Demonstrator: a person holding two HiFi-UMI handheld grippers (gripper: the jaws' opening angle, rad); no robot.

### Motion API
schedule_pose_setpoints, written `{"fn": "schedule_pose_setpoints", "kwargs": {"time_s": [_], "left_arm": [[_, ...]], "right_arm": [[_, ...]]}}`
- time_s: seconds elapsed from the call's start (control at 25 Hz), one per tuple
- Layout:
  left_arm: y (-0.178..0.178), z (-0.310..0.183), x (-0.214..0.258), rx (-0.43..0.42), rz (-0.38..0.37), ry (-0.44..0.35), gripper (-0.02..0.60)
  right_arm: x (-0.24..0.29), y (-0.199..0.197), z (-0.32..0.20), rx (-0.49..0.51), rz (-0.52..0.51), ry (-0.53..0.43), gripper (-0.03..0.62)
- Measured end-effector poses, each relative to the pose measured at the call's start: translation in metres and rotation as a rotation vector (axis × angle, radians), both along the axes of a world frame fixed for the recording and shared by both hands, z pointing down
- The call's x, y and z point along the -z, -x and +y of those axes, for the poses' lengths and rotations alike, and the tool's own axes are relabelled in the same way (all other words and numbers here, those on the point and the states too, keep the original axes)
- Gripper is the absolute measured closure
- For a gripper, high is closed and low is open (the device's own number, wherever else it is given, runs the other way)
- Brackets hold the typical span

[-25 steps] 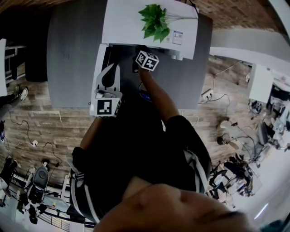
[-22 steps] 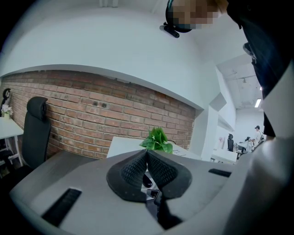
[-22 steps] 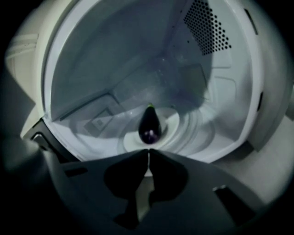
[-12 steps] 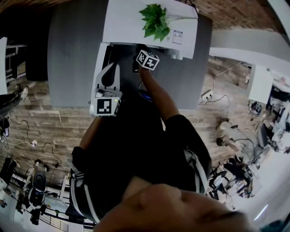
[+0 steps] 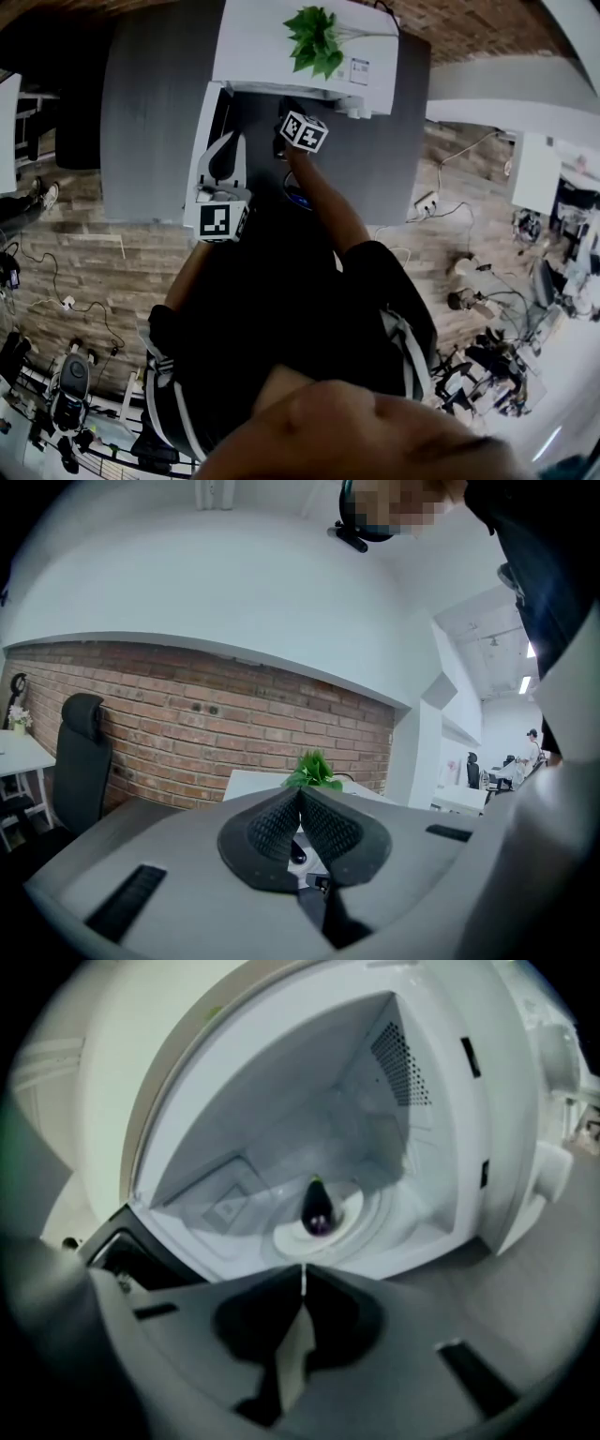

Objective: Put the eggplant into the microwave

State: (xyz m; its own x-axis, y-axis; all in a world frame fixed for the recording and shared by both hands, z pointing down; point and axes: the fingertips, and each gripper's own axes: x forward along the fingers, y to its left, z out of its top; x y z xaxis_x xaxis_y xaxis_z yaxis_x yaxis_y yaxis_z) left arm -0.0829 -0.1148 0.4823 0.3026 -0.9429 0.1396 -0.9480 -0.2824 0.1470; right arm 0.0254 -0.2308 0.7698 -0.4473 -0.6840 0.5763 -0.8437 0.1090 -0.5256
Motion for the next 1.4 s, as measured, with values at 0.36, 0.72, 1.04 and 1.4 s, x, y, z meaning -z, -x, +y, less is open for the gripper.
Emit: {"fn": "schedule_pose_setpoints", "kwargs": {"time_s": [0.36,0.72,1.04,1.4], "left_arm": [[-0.011,0.028,0.013,-0.005,0.009,-0.041,0.545],[-0.025,0.052,0.013,-0.044,-0.008,-0.067,0.545],[-0.028,0.068,0.016,-0.059,-0.015,-0.080,0.545],[-0.029,0.075,0.012,-0.066,-0.002,-0.062,0.545]], "right_arm": [[0.041,-0.017,0.040,0.028,0.011,-0.041,0.559],[0.088,-0.041,0.082,0.031,0.028,-0.113,0.559],[0.125,-0.055,0.118,0.032,0.021,-0.159,0.559],[0.179,-0.059,0.144,0.033,0.027,-0.267,0.559]]}}
